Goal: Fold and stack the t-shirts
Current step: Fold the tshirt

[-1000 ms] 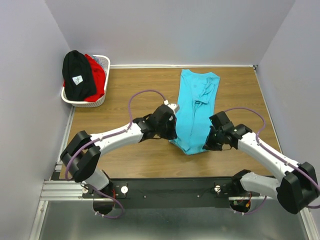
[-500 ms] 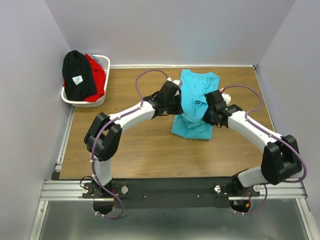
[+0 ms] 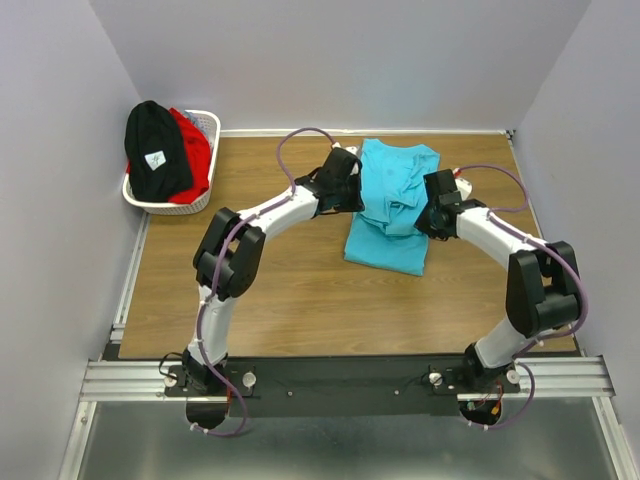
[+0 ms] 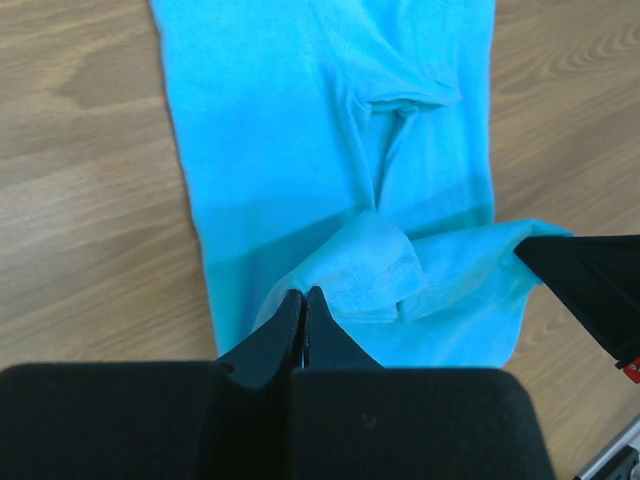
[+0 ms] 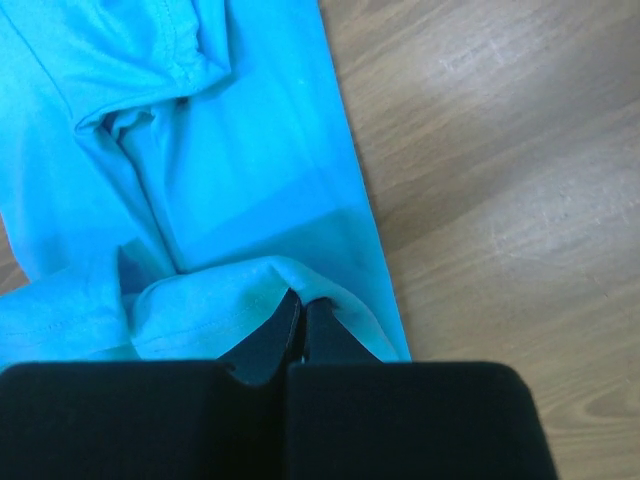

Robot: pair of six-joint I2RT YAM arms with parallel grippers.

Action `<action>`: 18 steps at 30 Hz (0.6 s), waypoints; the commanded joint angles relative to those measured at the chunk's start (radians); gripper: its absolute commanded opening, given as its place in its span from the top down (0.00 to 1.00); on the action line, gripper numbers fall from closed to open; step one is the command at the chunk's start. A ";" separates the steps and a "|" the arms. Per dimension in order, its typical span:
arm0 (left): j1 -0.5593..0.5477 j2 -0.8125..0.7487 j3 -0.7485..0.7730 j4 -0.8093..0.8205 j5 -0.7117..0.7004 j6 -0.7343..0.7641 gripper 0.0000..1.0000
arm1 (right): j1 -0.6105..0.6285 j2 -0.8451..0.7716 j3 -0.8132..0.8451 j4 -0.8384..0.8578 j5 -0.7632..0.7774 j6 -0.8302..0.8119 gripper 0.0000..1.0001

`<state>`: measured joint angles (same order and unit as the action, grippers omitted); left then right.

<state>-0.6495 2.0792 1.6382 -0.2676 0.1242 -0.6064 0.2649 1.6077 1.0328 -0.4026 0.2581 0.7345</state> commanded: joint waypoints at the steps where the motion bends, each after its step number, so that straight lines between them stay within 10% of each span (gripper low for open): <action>1: 0.017 0.039 0.051 -0.007 -0.005 0.036 1.00 | -0.018 0.044 0.030 0.076 -0.039 -0.027 0.99; 18: 0.047 0.124 0.153 -0.022 0.017 0.073 1.00 | -0.079 0.112 0.055 0.122 -0.094 -0.032 1.00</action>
<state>-0.6163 2.1757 1.7584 -0.2806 0.1253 -0.5533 0.2050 1.7020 1.0595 -0.3069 0.1864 0.7128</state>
